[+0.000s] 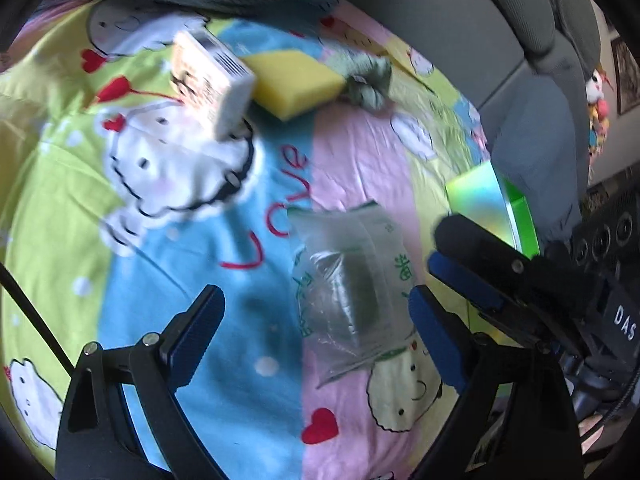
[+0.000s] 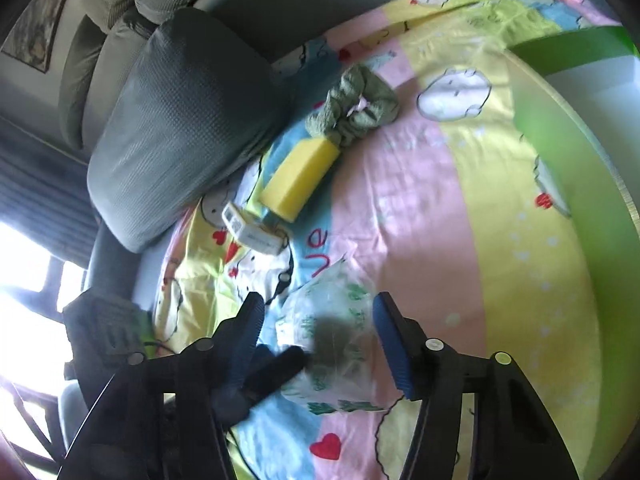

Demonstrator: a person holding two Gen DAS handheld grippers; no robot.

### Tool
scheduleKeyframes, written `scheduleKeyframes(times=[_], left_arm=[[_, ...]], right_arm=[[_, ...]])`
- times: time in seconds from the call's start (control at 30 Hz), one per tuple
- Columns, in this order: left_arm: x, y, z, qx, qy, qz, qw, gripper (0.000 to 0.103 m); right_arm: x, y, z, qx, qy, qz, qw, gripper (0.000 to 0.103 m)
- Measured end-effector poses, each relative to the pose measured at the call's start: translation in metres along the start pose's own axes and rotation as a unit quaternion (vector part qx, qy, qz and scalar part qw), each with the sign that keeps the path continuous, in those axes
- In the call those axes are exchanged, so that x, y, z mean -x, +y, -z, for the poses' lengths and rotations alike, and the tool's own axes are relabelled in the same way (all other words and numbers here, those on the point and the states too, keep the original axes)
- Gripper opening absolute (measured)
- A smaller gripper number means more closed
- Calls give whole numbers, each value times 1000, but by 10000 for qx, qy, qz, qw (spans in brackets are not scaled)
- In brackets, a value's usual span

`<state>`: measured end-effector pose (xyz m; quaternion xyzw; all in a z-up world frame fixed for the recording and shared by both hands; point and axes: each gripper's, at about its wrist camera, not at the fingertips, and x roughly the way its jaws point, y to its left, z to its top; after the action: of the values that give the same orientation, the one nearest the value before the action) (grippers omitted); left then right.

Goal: Organize objects
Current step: 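Grasp the second clear bag with green print using the right gripper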

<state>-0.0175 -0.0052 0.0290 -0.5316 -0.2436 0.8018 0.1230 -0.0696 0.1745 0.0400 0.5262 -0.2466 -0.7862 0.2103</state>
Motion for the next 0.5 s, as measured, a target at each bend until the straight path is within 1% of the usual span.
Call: scheduleKeyframes(times=[0.03, 0.07, 0.17, 0.2, 0.23, 0.3, 0.33, 0.43, 0.47, 0.5], left_arm=[[-4, -2, 2, -21, 80, 39, 10000, 92], [-7, -5, 3, -42, 136, 79, 9999, 89], [-9, -11, 6, -195, 124, 110, 9997, 83], [-10, -12, 7, -251, 101, 101, 9996, 78], [-11, -13, 8, -271, 101, 112, 9995, 75], [-13, -13, 8, -245, 129, 203, 9994, 61], [-14, -11, 7, -212, 139, 267, 9993, 60], [-14, -11, 7, -262, 122, 212, 9994, 57], [-14, -12, 7, -269, 118, 254, 9992, 51], [-13, -14, 7, -290, 93, 285, 9991, 49]], right_arm=[[-5, 0, 1, 0, 118, 5, 9999, 59], [-9, -2, 2, -12, 201, 20, 9998, 59], [-22, -3, 3, -23, 360, 135, 9993, 59], [-26, -4, 3, -29, 410, 171, 9990, 59], [-28, -5, 3, -30, 447, 193, 9988, 60], [-32, -8, 4, -18, 505, 209, 9985, 60], [-35, -9, 4, -32, 536, 193, 9984, 60], [-41, -12, 5, -89, 601, 140, 9981, 60], [-41, -13, 6, -115, 619, 107, 9980, 60], [-41, -13, 6, -123, 616, 78, 9980, 60]])
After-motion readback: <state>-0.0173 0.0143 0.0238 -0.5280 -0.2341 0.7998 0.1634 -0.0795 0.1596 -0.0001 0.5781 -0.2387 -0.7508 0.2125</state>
